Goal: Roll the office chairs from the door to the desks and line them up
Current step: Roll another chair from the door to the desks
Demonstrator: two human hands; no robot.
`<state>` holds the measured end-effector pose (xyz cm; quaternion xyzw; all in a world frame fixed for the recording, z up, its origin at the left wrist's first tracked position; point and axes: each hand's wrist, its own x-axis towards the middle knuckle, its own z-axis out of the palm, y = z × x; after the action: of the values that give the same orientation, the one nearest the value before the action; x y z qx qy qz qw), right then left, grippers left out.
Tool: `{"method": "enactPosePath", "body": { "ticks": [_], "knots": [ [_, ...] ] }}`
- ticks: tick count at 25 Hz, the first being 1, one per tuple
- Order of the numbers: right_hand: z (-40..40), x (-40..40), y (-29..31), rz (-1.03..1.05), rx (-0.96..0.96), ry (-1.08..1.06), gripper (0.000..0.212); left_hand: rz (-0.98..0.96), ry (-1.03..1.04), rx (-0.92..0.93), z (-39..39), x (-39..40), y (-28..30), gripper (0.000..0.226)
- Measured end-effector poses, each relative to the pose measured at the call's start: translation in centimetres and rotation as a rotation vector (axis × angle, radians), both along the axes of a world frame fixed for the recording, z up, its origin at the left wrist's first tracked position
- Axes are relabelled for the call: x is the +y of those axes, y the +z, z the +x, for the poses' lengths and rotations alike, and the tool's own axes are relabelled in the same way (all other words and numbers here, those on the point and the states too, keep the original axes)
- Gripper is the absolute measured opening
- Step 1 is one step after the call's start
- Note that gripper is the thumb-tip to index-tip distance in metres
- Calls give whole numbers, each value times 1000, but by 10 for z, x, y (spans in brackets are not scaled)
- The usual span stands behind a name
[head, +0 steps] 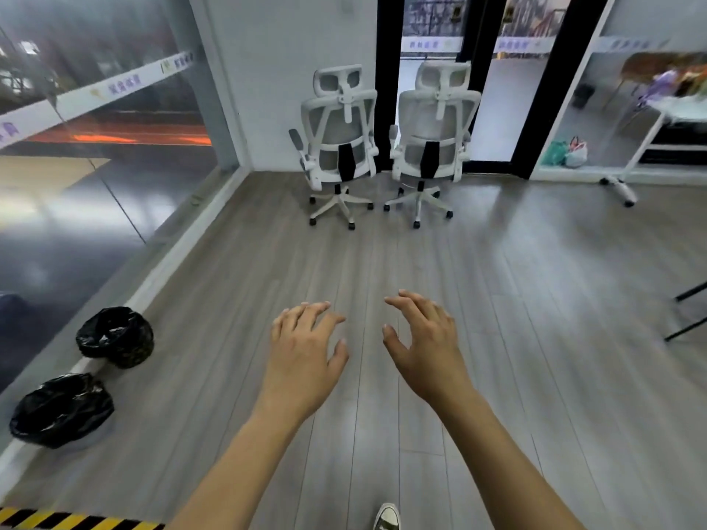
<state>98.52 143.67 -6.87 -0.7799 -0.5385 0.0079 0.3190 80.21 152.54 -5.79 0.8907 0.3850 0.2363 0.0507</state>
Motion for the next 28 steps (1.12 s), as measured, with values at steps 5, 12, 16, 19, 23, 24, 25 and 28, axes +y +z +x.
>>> {"method": "enactPosePath", "body": {
  "ticks": [5, 12, 16, 19, 23, 24, 25, 28],
  "knots": [
    [114, 118, 16, 17, 1, 10, 42, -36, 17, -9, 109, 105, 4, 30],
    [240, 292, 17, 20, -25, 48, 42, -9, 26, -37, 236, 278, -3, 29],
    [310, 406, 24, 5, -29, 61, 41, -29, 46, -74, 310, 396, 3, 29],
    [358, 484, 32, 10, -38, 57, 41, -16, 35, -71, 362, 475, 13, 29],
    [418, 570, 34, 25, -25, 49, 39, -2, 16, -69, 421, 564, 22, 29],
    [436, 596, 32, 31, -17, 52, 39, 9, 15, -69, 436, 590, 22, 30],
    [453, 621, 30, 35, -10, 59, 39, 14, 16, -74, 451, 615, 21, 30],
    [506, 702, 21, 56, -14, 73, 39, 19, 40, -65, 497, 693, 15, 27]
  ]
}}
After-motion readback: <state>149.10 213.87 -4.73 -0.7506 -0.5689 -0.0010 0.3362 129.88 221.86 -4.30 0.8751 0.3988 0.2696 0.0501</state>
